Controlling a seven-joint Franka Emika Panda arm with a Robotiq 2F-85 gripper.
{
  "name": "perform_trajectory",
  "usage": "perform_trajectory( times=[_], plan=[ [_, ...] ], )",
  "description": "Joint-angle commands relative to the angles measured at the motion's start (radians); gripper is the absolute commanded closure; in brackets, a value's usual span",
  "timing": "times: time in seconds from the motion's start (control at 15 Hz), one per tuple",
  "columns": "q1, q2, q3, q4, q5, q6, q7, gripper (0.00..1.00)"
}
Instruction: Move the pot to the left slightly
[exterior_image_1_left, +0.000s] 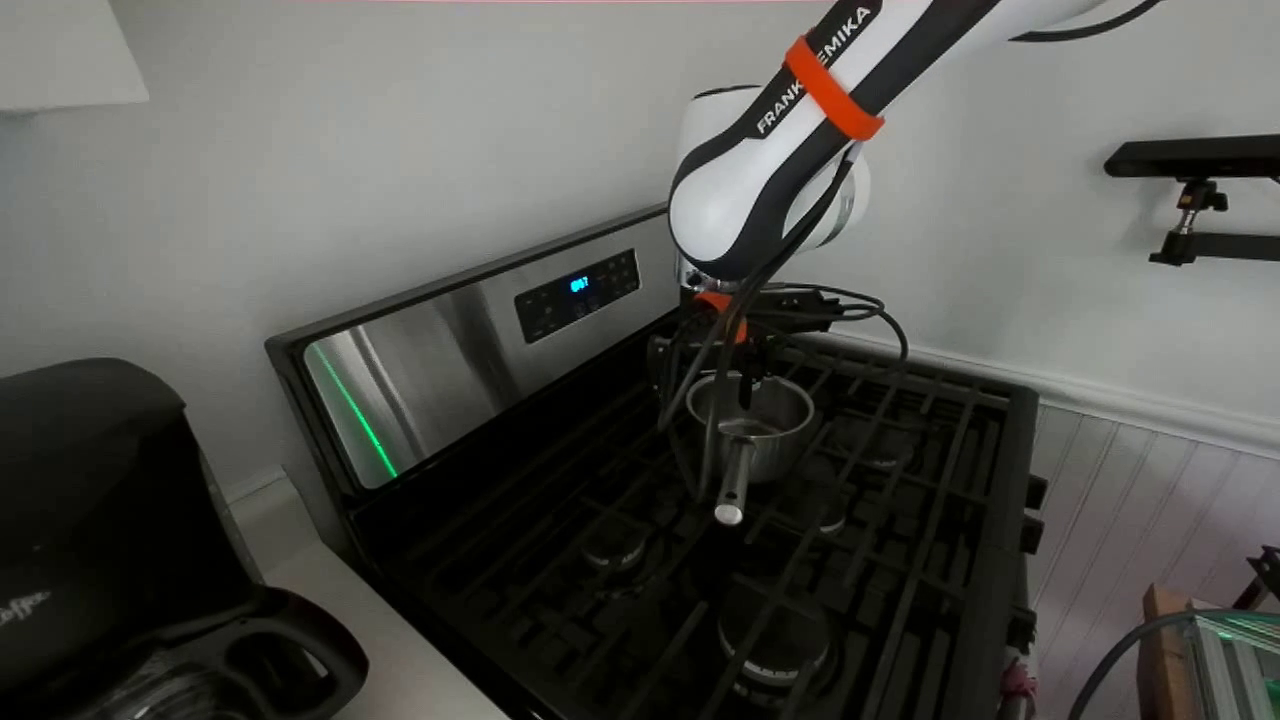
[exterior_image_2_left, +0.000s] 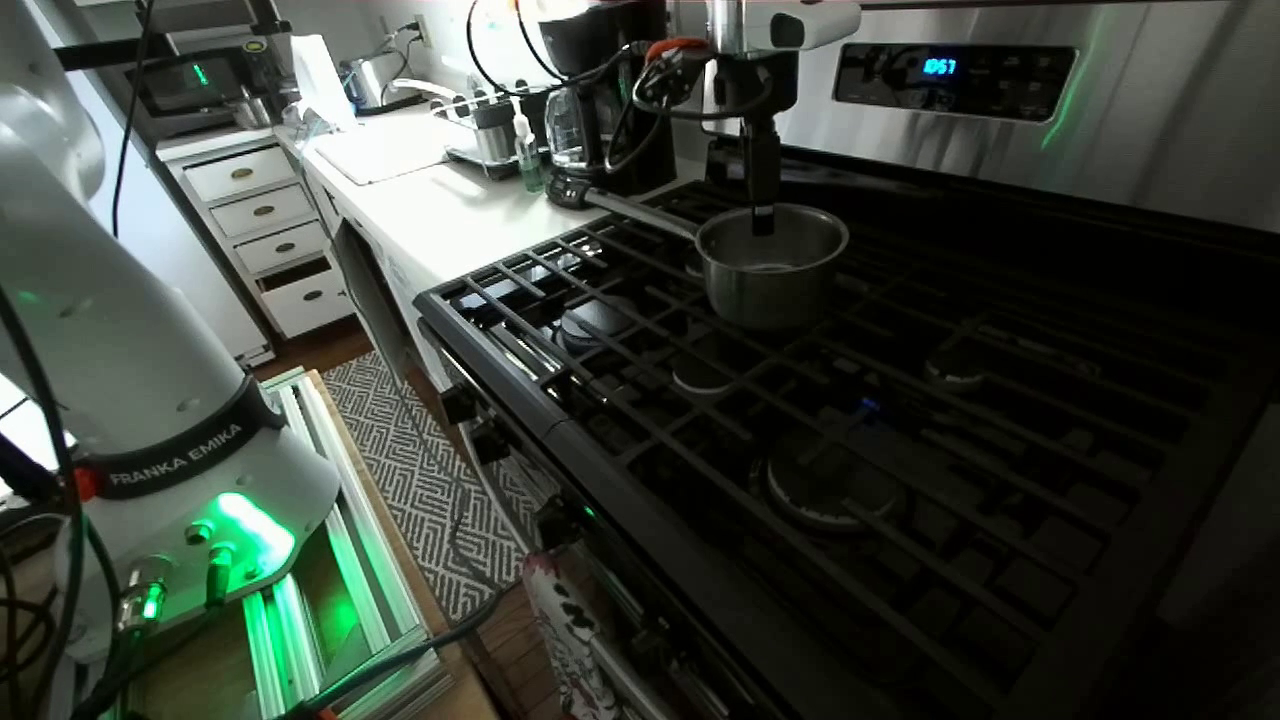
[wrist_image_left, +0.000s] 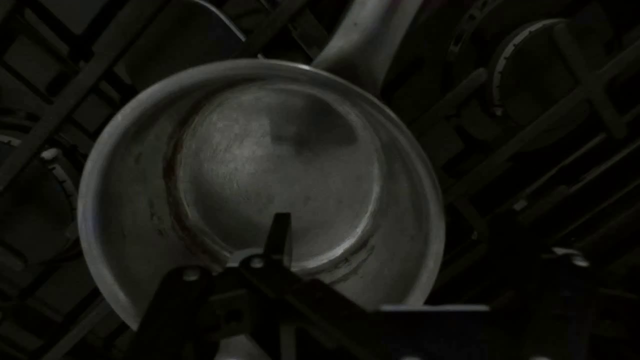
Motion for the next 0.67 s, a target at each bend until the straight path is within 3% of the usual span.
perform_trajectory(
  times=[0.0, 0.07, 0.27, 0.6],
  plan=[
    [0.022, 0.056, -0.032, 0.054, 0.032, 0.023, -0.007, 0.05],
    [0.022, 0.064, -0.035, 0.062, 0.034, 0.022, -0.009, 0.26],
    [0.023, 0.082, -0.041, 0.083, 0.040, 0.014, -0.014, 0.37],
    [0.024, 0.099, -0.044, 0.102, 0.053, 0.009, -0.012, 0.73]
  ],
)
